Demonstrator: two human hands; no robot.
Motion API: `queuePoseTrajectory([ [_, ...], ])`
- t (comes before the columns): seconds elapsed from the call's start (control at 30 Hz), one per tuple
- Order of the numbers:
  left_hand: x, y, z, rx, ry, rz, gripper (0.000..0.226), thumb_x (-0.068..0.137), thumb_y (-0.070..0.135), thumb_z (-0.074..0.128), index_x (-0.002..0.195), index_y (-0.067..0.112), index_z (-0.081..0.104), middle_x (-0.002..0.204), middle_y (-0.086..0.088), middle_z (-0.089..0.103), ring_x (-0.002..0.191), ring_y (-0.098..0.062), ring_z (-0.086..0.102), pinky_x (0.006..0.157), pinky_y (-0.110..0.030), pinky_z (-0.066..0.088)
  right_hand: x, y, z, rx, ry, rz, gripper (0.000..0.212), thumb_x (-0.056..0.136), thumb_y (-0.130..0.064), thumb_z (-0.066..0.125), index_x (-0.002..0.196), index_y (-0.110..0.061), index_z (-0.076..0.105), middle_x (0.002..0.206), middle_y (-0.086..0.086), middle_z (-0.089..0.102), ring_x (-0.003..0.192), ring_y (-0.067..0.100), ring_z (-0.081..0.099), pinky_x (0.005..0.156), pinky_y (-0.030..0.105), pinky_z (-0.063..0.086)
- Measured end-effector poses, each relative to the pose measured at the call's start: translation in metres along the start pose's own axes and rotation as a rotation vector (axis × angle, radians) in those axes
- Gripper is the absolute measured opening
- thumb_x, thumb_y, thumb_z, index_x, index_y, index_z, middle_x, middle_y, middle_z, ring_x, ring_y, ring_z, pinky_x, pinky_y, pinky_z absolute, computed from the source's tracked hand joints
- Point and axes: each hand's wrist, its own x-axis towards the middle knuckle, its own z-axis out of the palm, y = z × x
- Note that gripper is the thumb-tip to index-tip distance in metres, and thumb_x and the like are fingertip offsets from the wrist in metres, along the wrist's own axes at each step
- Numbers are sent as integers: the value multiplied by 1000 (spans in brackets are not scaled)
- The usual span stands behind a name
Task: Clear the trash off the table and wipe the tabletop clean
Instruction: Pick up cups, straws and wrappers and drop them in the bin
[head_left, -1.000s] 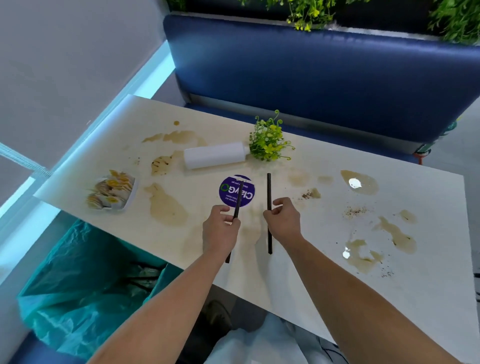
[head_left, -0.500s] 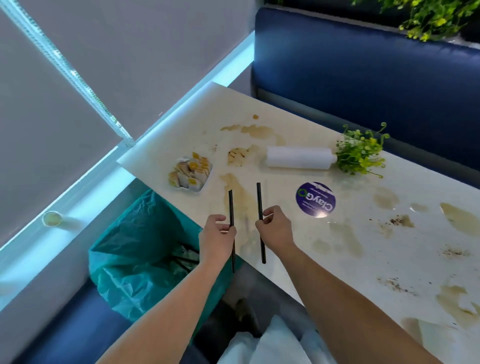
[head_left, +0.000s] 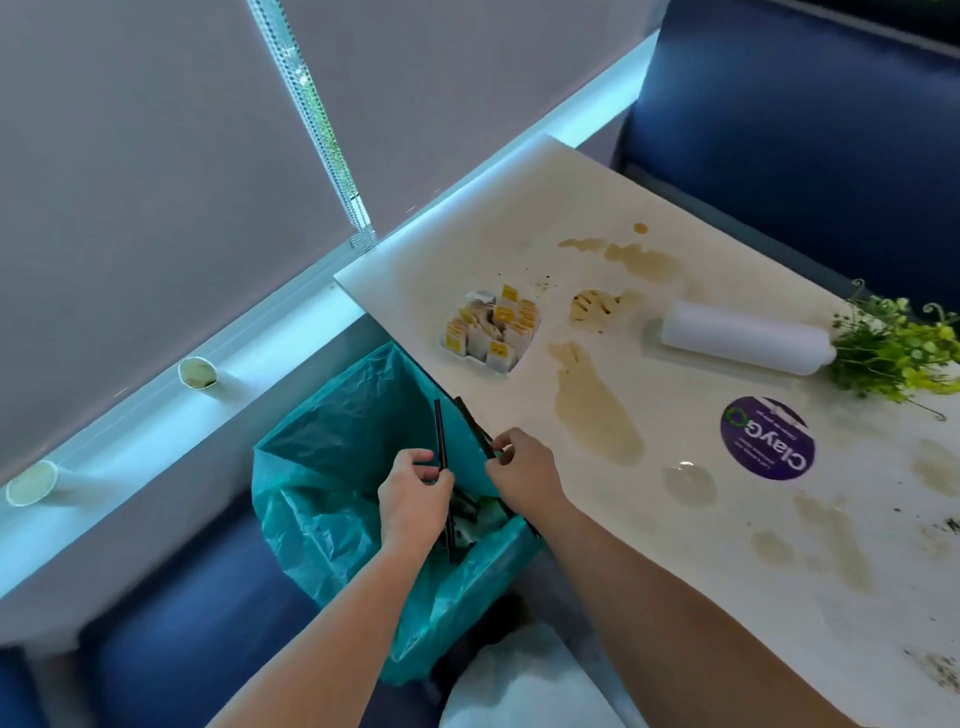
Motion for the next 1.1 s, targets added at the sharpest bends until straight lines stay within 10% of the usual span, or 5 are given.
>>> queuePoseTrajectory([
  [0.3, 28, -33, -25, 22, 19, -110, 19, 87, 31, 70, 104, 32, 61, 87, 13, 68, 78, 4, 59, 57, -15, 38, 17, -15, 44, -109, -89, -25, 29, 92, -14, 61, 120, -19, 68, 87, -4, 62, 74, 8, 60, 62, 18, 45],
  [0.57, 45, -50, -38, 37, 60, -108, 15, 96, 35, 65, 106, 25, 61, 86, 15, 66, 77, 3, 57, 60, -16, 39, 27, -28, 66, -195, -226, -120, 52, 90, -34, 68, 140, -23, 58, 138, 0, 61, 127, 18, 57, 103, 25, 39],
  [1.1, 39, -20, -22, 43, 60, 15, 20, 98, 38, 61, 113, 25, 62, 103, 9, 64, 94, -11, 60, 79, -31, 45, 21, -22, 19, -53, 133, -136, 37, 94, -15, 61, 130, -21, 60, 118, 0, 56, 98, 16, 59, 89, 32, 53],
])
